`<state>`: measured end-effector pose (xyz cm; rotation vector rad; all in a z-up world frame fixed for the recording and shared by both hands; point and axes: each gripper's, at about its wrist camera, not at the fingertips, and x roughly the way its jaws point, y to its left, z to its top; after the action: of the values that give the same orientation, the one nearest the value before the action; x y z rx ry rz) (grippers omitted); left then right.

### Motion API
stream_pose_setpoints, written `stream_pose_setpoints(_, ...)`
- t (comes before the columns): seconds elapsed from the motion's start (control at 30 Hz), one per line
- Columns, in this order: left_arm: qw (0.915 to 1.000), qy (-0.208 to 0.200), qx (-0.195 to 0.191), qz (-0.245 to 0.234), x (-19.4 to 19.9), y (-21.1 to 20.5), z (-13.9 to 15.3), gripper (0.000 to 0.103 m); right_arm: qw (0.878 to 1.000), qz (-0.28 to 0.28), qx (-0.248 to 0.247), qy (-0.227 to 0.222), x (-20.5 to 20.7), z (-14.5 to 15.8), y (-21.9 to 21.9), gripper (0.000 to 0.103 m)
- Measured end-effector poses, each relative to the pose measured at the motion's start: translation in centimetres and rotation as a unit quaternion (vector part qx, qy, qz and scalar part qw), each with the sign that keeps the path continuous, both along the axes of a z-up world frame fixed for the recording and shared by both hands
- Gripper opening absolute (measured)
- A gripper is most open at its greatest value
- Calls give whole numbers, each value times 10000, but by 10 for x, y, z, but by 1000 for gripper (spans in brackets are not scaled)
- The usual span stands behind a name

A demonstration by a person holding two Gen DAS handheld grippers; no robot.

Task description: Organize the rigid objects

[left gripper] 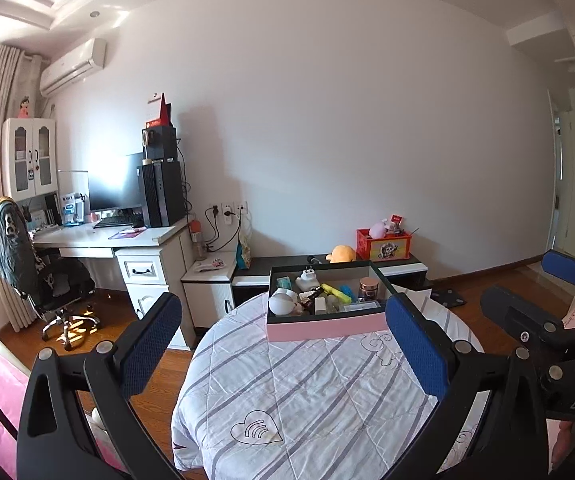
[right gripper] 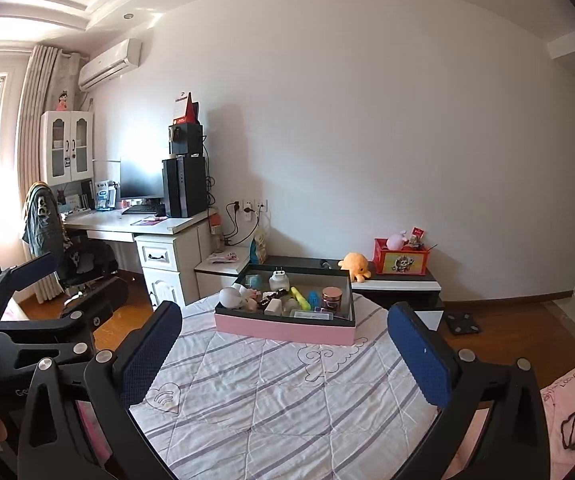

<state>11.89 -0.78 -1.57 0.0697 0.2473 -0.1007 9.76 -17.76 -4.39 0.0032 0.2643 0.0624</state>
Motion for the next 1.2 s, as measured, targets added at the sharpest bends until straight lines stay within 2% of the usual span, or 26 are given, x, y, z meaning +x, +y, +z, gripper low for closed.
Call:
stream_pose_setpoints(0.37, 9988, -480, -85, 19, -58, 6, 28, 103, 9988, -82, -79, -470, -54, 27, 8, 103)
stream_pose_setpoints(0.67, 9982, -587, -106, 29, -72, 7, 36, 103, 9981, -135, -31, -600, -65, 30, 8, 103)
stream_pose_setpoints(1.2, 9979, -621, -142, 95, -71, 7, 37, 103, 9981, -132, -47, -599, -65, 29, 9, 103)
